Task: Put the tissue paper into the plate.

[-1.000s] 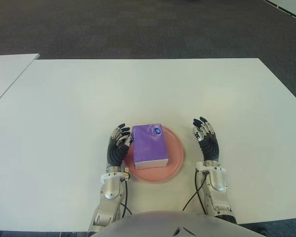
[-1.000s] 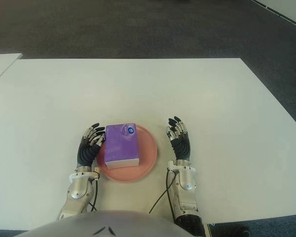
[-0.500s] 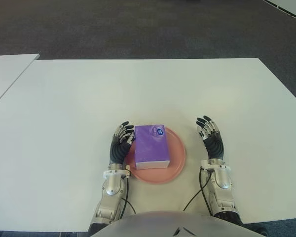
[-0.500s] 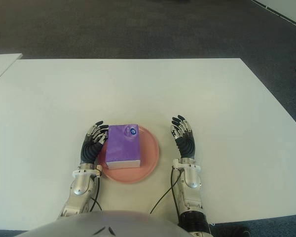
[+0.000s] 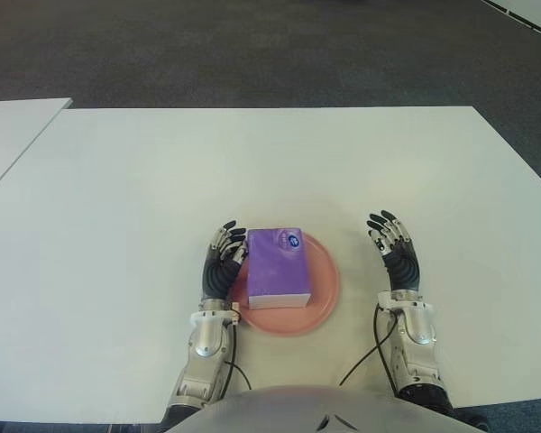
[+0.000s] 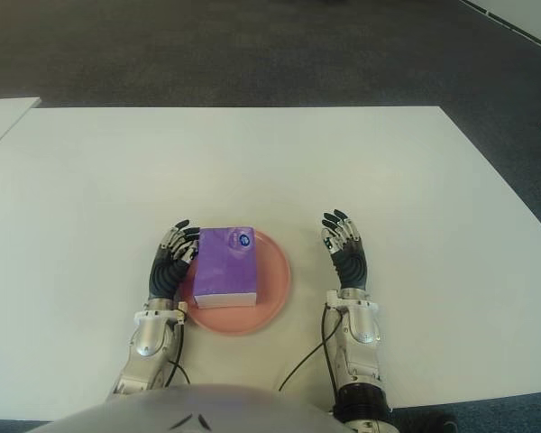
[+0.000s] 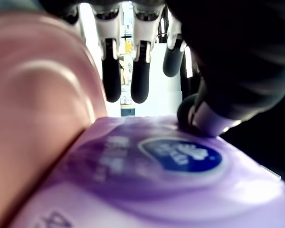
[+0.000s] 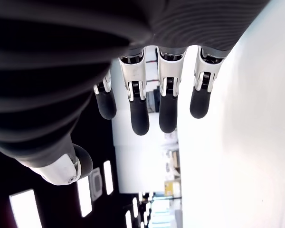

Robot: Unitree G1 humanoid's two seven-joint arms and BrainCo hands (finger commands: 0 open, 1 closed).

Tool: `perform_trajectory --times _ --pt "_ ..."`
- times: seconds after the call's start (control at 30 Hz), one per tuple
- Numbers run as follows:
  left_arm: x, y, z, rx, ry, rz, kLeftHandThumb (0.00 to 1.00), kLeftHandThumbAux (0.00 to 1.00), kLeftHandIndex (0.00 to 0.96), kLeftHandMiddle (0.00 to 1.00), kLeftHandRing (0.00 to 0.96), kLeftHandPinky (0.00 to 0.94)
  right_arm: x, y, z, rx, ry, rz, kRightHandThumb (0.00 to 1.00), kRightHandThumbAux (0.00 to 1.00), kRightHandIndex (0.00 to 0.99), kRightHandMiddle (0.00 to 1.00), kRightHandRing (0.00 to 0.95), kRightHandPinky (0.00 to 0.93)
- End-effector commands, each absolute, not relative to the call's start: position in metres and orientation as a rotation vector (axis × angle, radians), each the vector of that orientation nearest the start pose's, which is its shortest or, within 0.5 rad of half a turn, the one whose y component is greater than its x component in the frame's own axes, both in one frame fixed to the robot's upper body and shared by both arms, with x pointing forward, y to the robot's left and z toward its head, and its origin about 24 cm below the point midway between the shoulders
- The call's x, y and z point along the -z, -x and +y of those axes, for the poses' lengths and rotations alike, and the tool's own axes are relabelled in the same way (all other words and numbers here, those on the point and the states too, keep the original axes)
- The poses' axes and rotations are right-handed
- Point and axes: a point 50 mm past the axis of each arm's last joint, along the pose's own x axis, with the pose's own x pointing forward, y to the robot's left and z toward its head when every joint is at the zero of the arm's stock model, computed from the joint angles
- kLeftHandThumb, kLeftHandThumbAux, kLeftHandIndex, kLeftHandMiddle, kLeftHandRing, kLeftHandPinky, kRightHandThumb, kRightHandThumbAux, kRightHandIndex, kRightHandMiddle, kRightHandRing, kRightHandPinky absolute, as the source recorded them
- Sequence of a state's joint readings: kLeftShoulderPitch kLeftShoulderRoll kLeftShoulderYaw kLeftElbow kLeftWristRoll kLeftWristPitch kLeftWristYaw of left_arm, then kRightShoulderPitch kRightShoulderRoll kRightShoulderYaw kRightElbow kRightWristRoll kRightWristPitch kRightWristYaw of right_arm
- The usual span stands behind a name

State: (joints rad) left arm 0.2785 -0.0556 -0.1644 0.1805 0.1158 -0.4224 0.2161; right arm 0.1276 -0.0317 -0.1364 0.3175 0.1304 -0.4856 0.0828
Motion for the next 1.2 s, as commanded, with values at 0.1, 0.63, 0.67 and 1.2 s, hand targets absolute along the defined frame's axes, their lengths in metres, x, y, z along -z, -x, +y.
perform_trajectory --times 0.1,0.63,0.67,1.2 --pt "0.019 -0.177 0.113 -0.101 0.008 0.033 0.253 0.659 0.188 0.304 0.311 0.343 0.030 -0.195 -0.203 0.157 -0.071 0.041 0.304 0.592 0.163 0.249 0.230 0.221" --pt "0.020 -0.175 0.116 -0.095 0.057 0.018 0.218 0.642 0.250 0.323 0.317 0.342 0.031 -0.196 -0.198 0.143 -0.084 0.053 0.358 0.571 0.177 0.264 0.249 0.257" --pt "0.020 -0.175 0.116 -0.095 0.058 0.018 0.219 0.636 0.251 0.322 0.316 0.342 0.031 -0.196 -0.197 0.143 -0.084 0.053 0.360 0.571 0.176 0.264 0.249 0.255" --pt "0.021 -0.174 0.124 -0.095 0.122 0.031 0.224 0.627 0.274 0.327 0.318 0.352 0.032 -0.196 -0.190 0.144 -0.082 0.059 0.364 0.578 0.173 0.269 0.248 0.252"
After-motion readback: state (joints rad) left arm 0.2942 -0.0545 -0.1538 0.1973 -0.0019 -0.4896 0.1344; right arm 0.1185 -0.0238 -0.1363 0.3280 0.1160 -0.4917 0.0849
